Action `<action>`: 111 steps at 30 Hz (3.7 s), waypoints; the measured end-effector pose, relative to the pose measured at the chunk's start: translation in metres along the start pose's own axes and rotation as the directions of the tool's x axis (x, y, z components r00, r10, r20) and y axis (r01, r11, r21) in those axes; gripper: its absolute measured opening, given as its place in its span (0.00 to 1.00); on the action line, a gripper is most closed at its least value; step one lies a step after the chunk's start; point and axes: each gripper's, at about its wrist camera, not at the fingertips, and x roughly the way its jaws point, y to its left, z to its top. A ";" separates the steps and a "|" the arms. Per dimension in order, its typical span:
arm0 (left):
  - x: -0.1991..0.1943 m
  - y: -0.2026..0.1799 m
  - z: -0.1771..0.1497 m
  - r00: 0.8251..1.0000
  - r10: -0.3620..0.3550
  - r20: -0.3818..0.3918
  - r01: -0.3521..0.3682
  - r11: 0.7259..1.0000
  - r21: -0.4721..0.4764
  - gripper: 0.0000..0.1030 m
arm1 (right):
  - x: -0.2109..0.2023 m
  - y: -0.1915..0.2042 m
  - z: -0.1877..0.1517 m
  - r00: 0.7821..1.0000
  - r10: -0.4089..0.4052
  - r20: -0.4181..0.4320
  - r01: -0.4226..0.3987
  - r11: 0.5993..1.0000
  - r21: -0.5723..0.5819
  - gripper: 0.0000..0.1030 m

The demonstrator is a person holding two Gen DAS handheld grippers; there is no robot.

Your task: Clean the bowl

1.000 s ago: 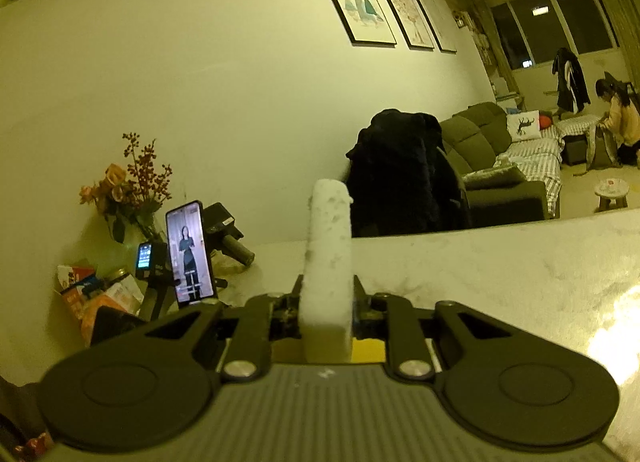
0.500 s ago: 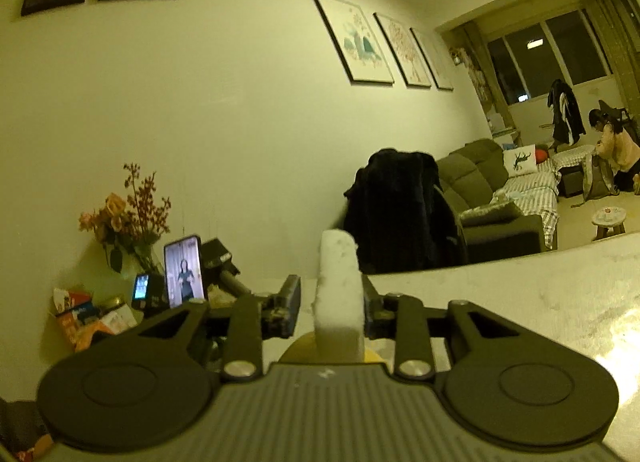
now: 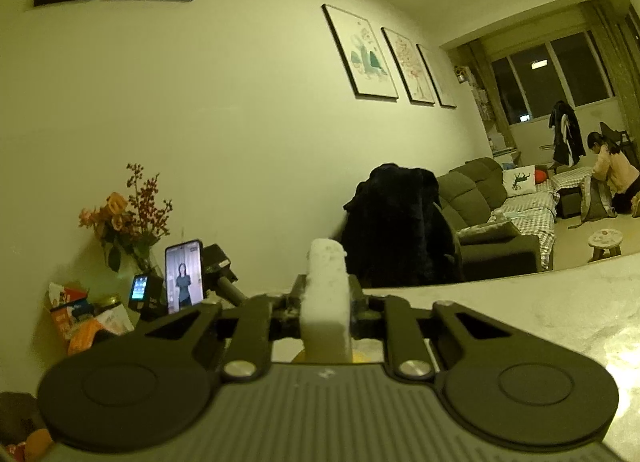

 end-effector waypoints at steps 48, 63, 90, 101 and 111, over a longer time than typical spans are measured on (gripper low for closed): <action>-0.002 -0.003 -0.002 1.000 -0.003 0.000 0.003 1.000 -0.003 0.48 | 0.002 -0.002 0.002 0.996 -0.066 -0.064 0.066 0.998 0.000 0.19; -0.002 -0.004 -0.003 1.000 -0.005 0.000 0.005 1.000 -0.005 0.48 | 0.007 -0.016 0.000 0.992 -0.071 -0.109 0.080 0.994 0.080 0.19; -0.008 0.003 0.008 1.000 -0.007 0.023 0.009 0.998 -0.068 0.46 | 0.012 -0.013 -0.003 0.992 -0.027 -0.126 0.037 0.996 0.079 0.19; -0.001 -0.012 0.010 0.997 0.011 -0.075 -0.005 0.997 0.078 0.28 | 0.012 -0.016 -0.001 0.992 -0.008 -0.123 0.021 0.994 0.106 0.19; 0.007 -0.014 -0.012 0.990 0.042 -0.135 -0.008 0.969 0.245 0.34 | 0.007 -0.029 0.002 0.993 0.020 -0.116 0.003 0.980 0.198 0.19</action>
